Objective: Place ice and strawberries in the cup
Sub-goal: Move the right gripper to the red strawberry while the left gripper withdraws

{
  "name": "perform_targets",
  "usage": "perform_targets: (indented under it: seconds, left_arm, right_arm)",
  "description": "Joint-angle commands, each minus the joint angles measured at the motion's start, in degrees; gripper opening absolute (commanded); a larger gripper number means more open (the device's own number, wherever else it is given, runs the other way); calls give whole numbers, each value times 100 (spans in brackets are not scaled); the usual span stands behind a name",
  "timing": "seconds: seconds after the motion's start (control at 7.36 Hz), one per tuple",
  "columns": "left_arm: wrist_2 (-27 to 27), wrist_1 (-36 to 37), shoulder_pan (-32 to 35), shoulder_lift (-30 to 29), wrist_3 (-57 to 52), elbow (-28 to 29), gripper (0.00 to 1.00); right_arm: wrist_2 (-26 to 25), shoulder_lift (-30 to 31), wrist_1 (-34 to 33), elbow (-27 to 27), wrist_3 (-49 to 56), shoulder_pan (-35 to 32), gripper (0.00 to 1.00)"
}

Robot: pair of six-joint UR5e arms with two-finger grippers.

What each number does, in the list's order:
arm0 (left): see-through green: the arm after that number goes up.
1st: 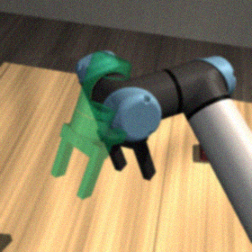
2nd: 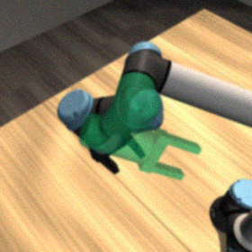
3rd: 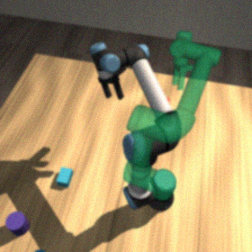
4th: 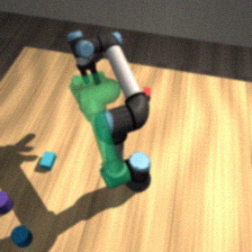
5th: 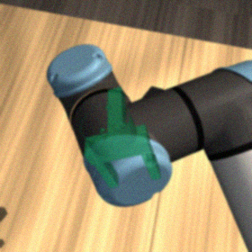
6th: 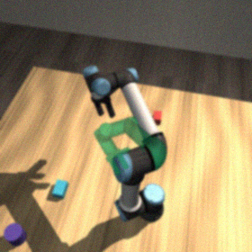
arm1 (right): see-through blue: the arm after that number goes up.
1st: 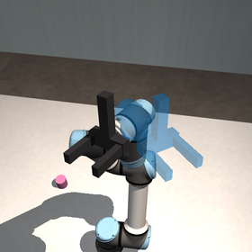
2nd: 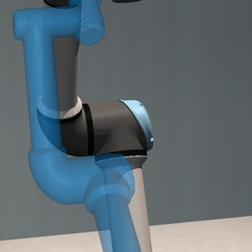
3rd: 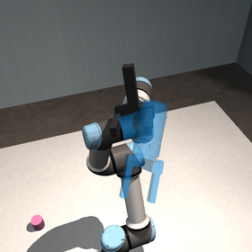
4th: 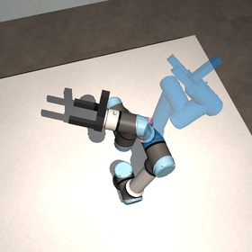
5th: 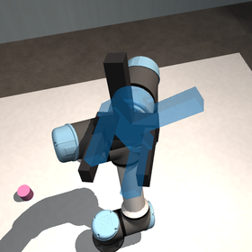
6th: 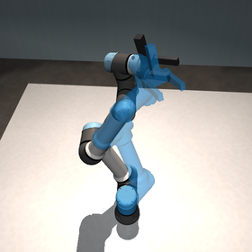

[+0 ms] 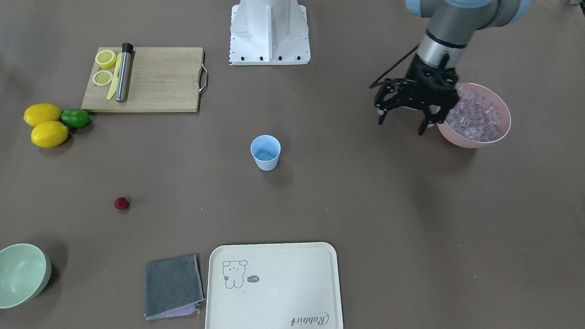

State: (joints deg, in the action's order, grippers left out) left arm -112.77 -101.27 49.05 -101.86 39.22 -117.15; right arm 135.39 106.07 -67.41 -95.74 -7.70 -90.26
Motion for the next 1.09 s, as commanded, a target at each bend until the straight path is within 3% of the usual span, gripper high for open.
perform_targets:
  seconds: [0.0, 0.27, 0.54, 0.95]
  left_arm:
    - [-1226, 55, 1749, 981, -2427, 251, 99]
    - [-1807, 37, 2519, 1518, -3697, 804, 99]
    - [-2440, 11, 2741, 1678, -3878, 1010, 99]
    - [-2486, -506, 2750, 1802, -3869, 1149, 99]
  right_arm:
    - [-3, -173, 0, -119, -414, 18, 100]
    - [-152, -349, -17, -356, -1020, 288, 100]
    - [-686, -944, -26, -629, -2614, 1295, 100]
    - [-1644, -2000, -70, -481, -4270, 2931, 100]
